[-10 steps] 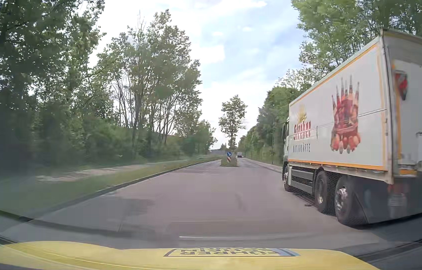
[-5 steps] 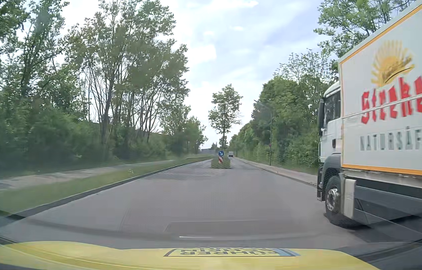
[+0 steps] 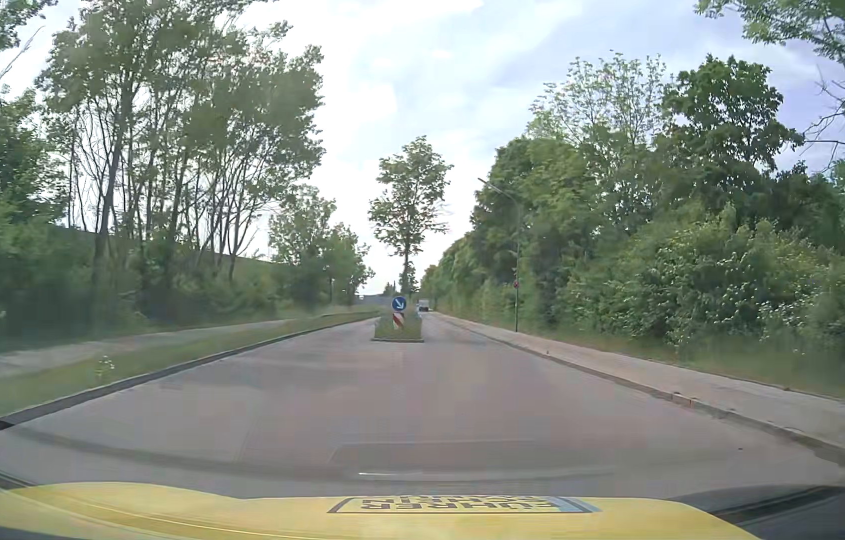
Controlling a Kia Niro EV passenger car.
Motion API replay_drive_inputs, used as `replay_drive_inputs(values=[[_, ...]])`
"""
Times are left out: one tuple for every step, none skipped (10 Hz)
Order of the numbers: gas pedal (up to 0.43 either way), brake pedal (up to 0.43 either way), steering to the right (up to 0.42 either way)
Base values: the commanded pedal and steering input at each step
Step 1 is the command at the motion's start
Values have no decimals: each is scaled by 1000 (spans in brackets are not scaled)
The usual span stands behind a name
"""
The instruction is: Follow the waypoints while adhering to traffic rules and regulations
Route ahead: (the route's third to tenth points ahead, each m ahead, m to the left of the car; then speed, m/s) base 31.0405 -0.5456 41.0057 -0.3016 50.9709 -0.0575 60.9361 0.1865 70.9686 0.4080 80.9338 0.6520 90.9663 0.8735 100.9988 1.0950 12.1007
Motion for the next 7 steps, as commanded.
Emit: replay_drive_inputs(values=[[98, 0, 60], [98, 0, 57], [98, 0, 51], [98, 0, 43], [98, 0, 30], [98, 0, 17], [98, 0, 10]])
